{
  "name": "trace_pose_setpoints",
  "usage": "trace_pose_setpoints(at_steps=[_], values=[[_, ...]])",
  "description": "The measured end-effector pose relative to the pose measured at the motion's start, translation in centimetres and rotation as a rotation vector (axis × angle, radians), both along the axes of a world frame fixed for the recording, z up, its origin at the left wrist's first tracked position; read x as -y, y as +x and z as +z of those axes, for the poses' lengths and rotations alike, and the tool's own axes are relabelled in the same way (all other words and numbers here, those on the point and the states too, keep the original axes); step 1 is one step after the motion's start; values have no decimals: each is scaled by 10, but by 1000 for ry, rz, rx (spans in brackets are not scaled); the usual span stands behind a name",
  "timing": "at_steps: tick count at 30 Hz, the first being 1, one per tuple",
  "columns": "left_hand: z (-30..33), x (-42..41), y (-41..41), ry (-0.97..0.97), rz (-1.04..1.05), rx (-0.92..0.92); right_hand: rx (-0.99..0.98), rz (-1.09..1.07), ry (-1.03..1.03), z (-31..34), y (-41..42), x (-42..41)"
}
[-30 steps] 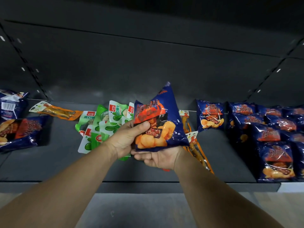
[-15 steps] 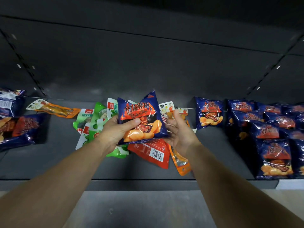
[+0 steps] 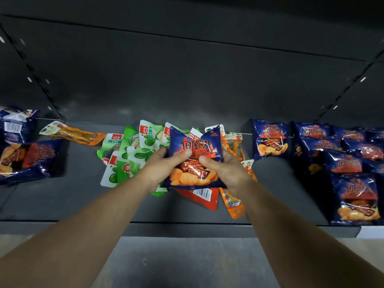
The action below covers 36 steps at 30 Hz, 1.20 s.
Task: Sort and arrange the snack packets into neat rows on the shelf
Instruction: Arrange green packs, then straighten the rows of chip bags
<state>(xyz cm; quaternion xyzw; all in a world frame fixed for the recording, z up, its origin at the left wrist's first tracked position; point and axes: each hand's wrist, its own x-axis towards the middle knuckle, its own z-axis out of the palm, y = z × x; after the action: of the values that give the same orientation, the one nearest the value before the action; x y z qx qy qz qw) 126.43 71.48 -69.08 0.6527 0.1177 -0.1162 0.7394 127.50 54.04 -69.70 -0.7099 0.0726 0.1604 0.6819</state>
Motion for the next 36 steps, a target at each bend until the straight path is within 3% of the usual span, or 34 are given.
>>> trace_pose_setpoints(at_steps=[5, 12, 23, 33, 36], values=[[5, -5, 10, -216, 0, -42, 5, 63, -64, -5, -1, 2], [3, -2, 15, -210, 175, -69, -1, 81, -61, -10, 0, 4], [7, 27, 23, -387, 360, -222, -6, 12, 24, -15, -6, 16], [10, 61, 26, -508, 272, -313, -12, -29, 21, -15, -14, 52], [3, 76, 25, -341, 184, -258, -23, -88, -3, -18, -18, 73]])
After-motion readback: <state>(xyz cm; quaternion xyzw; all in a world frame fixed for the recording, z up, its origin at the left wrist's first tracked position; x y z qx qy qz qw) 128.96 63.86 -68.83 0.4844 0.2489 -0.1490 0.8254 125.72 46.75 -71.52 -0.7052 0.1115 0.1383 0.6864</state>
